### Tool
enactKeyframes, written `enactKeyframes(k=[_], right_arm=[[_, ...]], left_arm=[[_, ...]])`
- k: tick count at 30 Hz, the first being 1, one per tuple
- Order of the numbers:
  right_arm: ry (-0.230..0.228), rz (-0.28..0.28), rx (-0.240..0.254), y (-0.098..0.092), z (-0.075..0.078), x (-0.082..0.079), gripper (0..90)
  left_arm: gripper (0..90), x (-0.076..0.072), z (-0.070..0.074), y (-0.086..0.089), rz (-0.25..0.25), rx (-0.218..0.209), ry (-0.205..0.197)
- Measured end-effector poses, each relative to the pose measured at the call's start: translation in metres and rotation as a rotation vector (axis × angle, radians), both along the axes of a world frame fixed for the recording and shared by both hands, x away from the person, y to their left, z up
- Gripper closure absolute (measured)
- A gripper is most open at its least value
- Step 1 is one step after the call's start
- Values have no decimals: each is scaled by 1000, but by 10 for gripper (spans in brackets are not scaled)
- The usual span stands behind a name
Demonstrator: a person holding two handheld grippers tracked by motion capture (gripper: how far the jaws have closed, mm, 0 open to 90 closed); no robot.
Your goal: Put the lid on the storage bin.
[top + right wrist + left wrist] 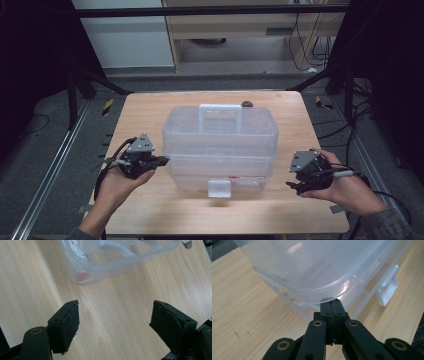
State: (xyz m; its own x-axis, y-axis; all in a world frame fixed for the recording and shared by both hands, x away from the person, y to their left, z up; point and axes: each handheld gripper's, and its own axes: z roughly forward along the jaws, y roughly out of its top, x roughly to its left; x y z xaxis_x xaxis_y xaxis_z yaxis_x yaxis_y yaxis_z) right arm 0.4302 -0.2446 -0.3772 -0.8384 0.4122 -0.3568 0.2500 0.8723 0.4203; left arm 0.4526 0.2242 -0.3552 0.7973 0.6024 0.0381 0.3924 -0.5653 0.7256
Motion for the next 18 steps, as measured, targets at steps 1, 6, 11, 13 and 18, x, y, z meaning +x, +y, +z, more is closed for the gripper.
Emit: enactKeyframes(k=[1, 6, 11, 13, 18], right_arm=[[1, -5, 1, 0, -1, 0, 222], [-3, -19, -6, 1, -4, 3, 221], [-10, -44, 3, 1, -8, 6, 220], [-5, -54, 7, 0, -12, 8, 218], [-11, -82, 1, -2, -13, 11, 200]], left_arm=[[900, 0, 0, 1, -2, 2, -1], [900, -1, -2, 2, 3, -1, -2], [900, -1, -3, 2, -2, 12, 0], [899, -2, -4, 2, -11, 36, -9], [895, 3, -11, 14, 22, 121, -16]])
